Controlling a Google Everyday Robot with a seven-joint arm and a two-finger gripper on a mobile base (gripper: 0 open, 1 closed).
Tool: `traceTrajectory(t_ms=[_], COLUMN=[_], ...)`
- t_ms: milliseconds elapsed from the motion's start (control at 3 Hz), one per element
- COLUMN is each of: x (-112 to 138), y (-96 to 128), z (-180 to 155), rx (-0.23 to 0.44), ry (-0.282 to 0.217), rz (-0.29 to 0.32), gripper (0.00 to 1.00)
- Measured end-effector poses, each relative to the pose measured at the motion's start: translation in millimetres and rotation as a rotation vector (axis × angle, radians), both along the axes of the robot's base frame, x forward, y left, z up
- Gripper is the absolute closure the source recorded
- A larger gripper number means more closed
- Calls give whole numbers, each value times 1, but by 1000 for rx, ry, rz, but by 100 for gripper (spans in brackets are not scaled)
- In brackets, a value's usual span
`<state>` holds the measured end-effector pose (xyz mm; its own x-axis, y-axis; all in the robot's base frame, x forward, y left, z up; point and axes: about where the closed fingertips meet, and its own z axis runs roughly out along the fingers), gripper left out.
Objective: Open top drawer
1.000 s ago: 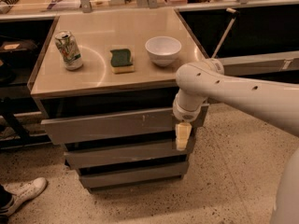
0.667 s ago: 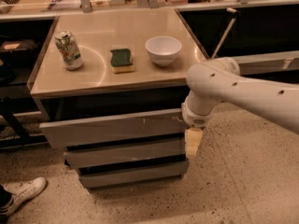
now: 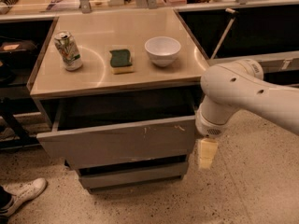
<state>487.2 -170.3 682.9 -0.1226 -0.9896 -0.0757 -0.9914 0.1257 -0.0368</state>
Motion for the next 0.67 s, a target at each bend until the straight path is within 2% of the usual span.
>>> traceTrajectory(t_ms=[333,667], x=[44,82], y=[24,48], z=[-6,8], rx=[29,58], ry=[-38,-99], rz=[48,96], gripper=[0,0])
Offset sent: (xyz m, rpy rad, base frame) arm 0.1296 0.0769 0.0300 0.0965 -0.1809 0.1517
